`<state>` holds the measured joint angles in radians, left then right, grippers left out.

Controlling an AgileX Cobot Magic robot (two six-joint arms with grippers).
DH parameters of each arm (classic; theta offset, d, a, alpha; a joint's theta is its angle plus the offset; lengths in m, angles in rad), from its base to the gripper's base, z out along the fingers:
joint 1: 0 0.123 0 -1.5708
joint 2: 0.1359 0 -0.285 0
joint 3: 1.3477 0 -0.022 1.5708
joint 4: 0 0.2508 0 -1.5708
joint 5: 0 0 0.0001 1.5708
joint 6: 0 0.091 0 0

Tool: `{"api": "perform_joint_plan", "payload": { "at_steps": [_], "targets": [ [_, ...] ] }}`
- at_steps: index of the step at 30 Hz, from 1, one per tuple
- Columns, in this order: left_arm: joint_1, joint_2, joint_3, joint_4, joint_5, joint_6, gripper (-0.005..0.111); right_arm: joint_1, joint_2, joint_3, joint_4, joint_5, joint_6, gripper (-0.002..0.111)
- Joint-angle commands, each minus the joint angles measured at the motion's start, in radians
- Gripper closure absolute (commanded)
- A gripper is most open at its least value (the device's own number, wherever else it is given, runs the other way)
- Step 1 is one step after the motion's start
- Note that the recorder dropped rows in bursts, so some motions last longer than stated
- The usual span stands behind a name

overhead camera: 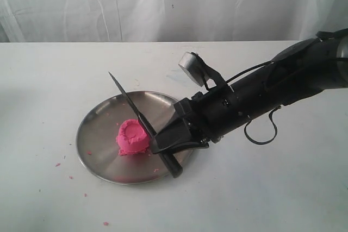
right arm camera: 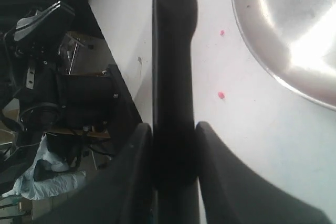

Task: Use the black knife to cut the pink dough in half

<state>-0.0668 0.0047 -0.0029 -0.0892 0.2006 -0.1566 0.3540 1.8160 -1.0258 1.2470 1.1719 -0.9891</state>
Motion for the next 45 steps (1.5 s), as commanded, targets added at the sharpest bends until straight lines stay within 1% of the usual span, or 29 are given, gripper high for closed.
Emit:
{"api": "perform_joint_plan", "payload": {
  "at_steps": [1,2,5,8,10,12,14,16,17,19,21,24,25,27,29,32,34,37,39,41,45],
  "targets": [
    [-0.005,-0.005,0.003,-0.024,-0.046,-0.010,0.107,-0.005,-0.007,0.004,0.015,0.042,-0.018,0.108],
    [-0.005,-0.005,0.003,-0.057,-0.070,-0.030,0.107,-0.005,-0.007,0.004,0.015,0.049,-0.018,0.108],
    [-0.005,-0.005,0.003,-0.231,-0.150,-0.186,0.107,-0.005,-0.007,0.004,0.009,0.049,-0.022,0.108],
    [-0.005,-0.005,-0.023,-0.336,-0.160,-0.288,0.107,-0.005,-0.021,0.004,-0.019,0.049,-0.062,0.108],
    [-0.005,-0.005,-0.089,-0.372,-0.093,-0.308,0.107,-0.003,-0.039,0.000,-0.071,0.049,-0.092,0.108],
    [-0.005,-0.005,-0.181,-0.382,0.019,-0.308,0.107,0.013,-0.065,-0.010,-0.152,0.049,-0.082,0.108],
    [-0.005,0.019,-0.278,-0.401,0.162,-0.289,0.107,0.039,-0.094,-0.021,-0.220,0.025,-0.070,0.108],
    [-0.005,0.075,-0.351,-0.435,0.272,-0.200,0.107,0.083,-0.124,-0.035,-0.278,-0.020,-0.048,0.108],
    [-0.005,0.114,-0.383,-0.457,0.304,-0.142,0.107,0.109,-0.141,-0.045,-0.321,-0.046,-0.026,0.108],
    [-0.005,0.204,-0.412,-0.487,0.322,-0.019,0.103,0.162,-0.170,-0.068,-0.426,-0.096,0.045,0.108],
    [-0.005,0.289,-0.414,-0.522,0.290,0.037,0.091,0.222,-0.198,-0.089,-0.535,-0.151,0.127,0.108],
    [-0.005,0.423,-0.405,-0.589,0.198,0.039,0.065,0.302,-0.235,-0.109,-0.661,-0.253,0.256,0.108],
    [-0.005,0.478,-0.397,-0.626,0.148,0.042,0.054,0.328,-0.247,-0.117,-0.703,-0.284,0.299,0.108],
    [-0.005,0.552,-0.394,-0.672,0.082,0.070,0.046,0.378,-0.262,-0.127,-0.778,-0.336,0.359,0.108],
    [-0.005,0.623,-0.394,-0.737,0.038,0.118,0.046,0.432,-0.267,-0.145,-0.870,-0.381,0.431,0.108],
    [-0.005,0.697,-0.396,-0.892,-0.005,0.189,0.049,0.503,-0.267,-0.167,-1.055,-0.421,0.562,0.108],
    [-0.005,0.737,-0.396,-0.963,-0.039,0.216,0.049,0.551,-0.267,-0.176,-1.176,-0.434,0.642,0.108],
    [-0.005,0.782,-0.400,-1.053,-0.068,0.224,0.049,0.600,-0.265,-0.183,-1.306,-0.434,0.738,0.108],
    [-0.005,0.805,-0.415,-1.091,-0.072,0.225,0.049,0.621,-0.255,-0.183,-1.385,-0.433,0.806,0.108],
    [-0.005,0.825,-0.434,-1.098,-0.072,0.225,0.049,0.630,-0.246,-0.183,-1.435,-0.424,0.833,0.108],
    [-0.005,0.865,-0.478,-1.117,-0.072,0.225,0.049,0.652,-0.224,-0.183,-1.464,-0.412,0.839,0.108]
  ]
}}
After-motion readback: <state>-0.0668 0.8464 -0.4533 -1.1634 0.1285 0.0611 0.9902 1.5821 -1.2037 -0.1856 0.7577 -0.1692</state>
